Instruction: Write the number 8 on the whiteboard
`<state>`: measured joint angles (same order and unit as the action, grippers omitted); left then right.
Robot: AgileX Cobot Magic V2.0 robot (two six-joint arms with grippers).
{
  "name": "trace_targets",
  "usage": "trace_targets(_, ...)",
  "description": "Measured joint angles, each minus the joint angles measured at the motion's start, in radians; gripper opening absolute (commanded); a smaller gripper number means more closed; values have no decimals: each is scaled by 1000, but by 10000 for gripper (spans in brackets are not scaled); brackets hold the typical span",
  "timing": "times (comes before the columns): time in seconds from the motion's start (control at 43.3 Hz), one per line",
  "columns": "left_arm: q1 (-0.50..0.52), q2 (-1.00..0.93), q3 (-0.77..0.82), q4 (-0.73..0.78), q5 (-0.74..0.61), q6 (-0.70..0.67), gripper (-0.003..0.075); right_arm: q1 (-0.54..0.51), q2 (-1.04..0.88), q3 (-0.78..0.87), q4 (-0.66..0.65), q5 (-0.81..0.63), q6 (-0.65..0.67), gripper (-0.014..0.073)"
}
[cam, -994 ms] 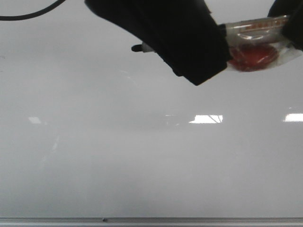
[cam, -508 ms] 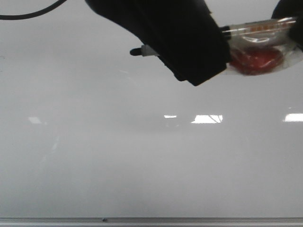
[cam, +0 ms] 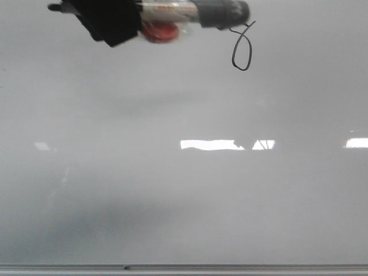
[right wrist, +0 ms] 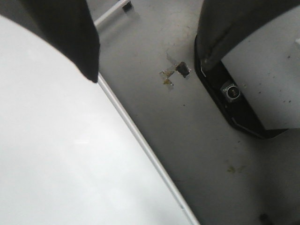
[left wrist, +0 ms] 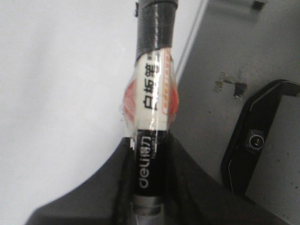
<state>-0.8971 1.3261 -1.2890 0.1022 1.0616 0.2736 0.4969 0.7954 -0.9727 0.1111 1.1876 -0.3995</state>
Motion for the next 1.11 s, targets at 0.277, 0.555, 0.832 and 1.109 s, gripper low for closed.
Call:
trace_targets(0.277,254,-131,49,44,-21,-178,-21,0,-137,0,-53,4,197,478)
trace_targets(0.555,563,-274,231,40,-125,-258,-21,0,-146,0,-55,7,202,478)
trace_targets(0.832,797,-272,388,20,-370,-349,-21,0,-146,0,-55,7,202,478)
trace_targets(1.109,856,-107,406,-2,-602,-358,-20,0,-146,0,-55,7,202,478)
